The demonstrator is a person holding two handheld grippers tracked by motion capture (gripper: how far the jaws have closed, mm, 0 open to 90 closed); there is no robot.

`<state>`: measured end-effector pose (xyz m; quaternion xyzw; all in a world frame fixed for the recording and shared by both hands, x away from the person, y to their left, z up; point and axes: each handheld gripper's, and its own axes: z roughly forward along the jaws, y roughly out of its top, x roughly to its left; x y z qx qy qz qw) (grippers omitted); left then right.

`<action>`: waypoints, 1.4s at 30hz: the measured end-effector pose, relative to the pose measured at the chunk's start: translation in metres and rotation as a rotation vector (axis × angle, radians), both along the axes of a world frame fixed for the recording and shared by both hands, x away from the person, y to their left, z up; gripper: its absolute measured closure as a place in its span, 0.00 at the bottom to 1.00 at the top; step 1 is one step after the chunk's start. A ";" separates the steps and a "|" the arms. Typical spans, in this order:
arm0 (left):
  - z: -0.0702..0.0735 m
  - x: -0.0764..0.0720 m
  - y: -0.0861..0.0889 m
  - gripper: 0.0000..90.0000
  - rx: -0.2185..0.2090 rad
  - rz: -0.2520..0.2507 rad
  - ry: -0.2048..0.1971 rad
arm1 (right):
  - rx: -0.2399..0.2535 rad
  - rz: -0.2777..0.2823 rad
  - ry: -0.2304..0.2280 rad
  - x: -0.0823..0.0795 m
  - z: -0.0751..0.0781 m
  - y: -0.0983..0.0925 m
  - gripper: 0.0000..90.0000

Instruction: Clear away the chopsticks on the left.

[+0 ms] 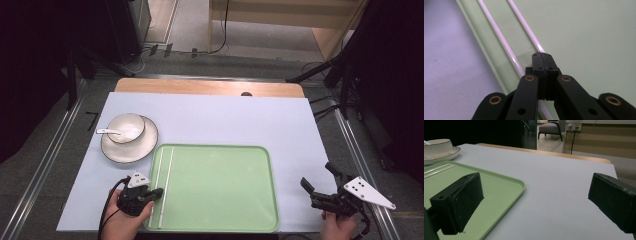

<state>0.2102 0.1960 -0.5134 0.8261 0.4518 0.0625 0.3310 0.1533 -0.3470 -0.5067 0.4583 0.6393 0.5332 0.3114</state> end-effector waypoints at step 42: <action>0.031 0.003 0.079 0.00 -0.245 0.035 -0.295 | -0.002 -0.015 -0.002 -0.002 0.000 -0.003 0.00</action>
